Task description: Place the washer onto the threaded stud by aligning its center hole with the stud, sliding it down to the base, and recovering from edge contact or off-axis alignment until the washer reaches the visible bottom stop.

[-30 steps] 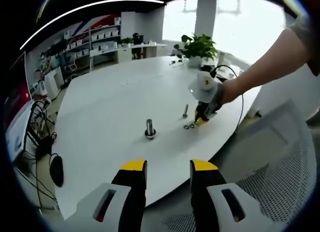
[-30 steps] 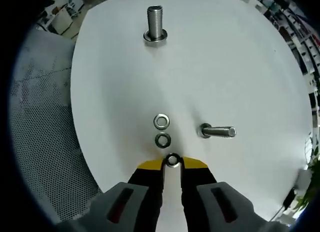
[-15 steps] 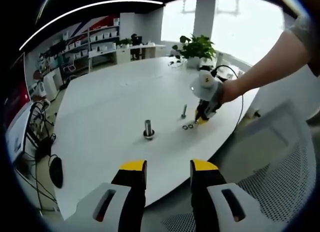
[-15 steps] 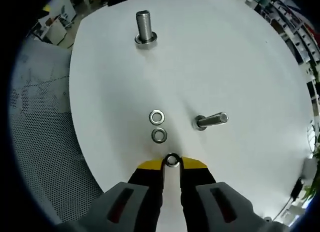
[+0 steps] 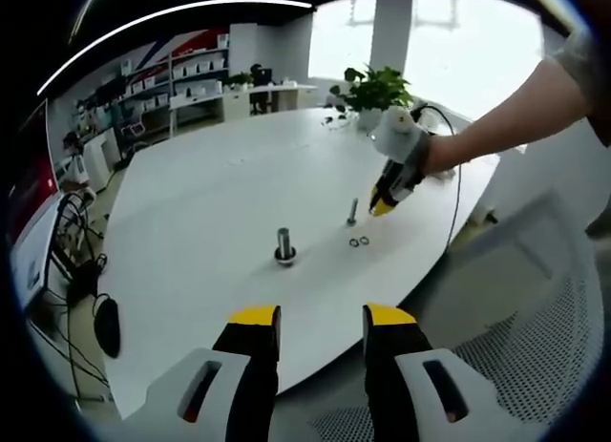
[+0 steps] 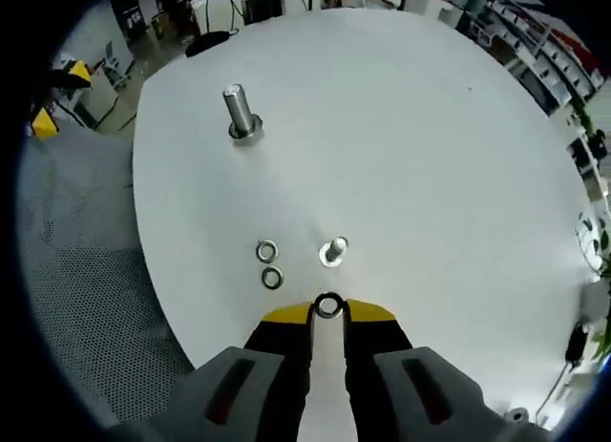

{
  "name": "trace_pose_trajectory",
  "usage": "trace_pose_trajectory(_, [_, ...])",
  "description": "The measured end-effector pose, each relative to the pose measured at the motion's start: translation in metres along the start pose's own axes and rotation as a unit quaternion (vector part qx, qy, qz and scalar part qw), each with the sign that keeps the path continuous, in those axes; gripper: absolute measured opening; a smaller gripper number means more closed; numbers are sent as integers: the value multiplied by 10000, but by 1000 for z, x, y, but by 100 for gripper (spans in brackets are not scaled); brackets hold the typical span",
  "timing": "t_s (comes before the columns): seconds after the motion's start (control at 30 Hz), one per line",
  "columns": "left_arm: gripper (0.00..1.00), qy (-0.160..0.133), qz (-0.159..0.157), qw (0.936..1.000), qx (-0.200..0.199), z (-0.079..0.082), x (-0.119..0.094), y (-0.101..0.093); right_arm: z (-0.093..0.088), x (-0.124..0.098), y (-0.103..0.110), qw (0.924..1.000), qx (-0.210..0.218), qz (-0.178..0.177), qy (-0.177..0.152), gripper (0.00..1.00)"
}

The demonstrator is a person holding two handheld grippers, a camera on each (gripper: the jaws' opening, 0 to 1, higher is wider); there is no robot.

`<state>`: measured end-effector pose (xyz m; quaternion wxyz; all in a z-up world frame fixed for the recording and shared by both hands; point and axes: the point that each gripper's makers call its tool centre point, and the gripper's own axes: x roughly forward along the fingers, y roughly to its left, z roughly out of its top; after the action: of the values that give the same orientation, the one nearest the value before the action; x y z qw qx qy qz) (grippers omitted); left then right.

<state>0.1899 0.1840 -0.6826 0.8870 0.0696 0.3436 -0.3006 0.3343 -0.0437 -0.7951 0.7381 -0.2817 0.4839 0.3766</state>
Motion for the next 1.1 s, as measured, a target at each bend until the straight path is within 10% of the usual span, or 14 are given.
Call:
trace_pose_trajectory(0.6, [32,-9,1,10000,-26,0,-1,0,36,-13,1,9969,-316,-210,-685,14])
trace_pose_trajectory(1.1, [32,45,26,10000,-29,-2,0,1,37,-3,-3,9972,-583,-180,-431,14])
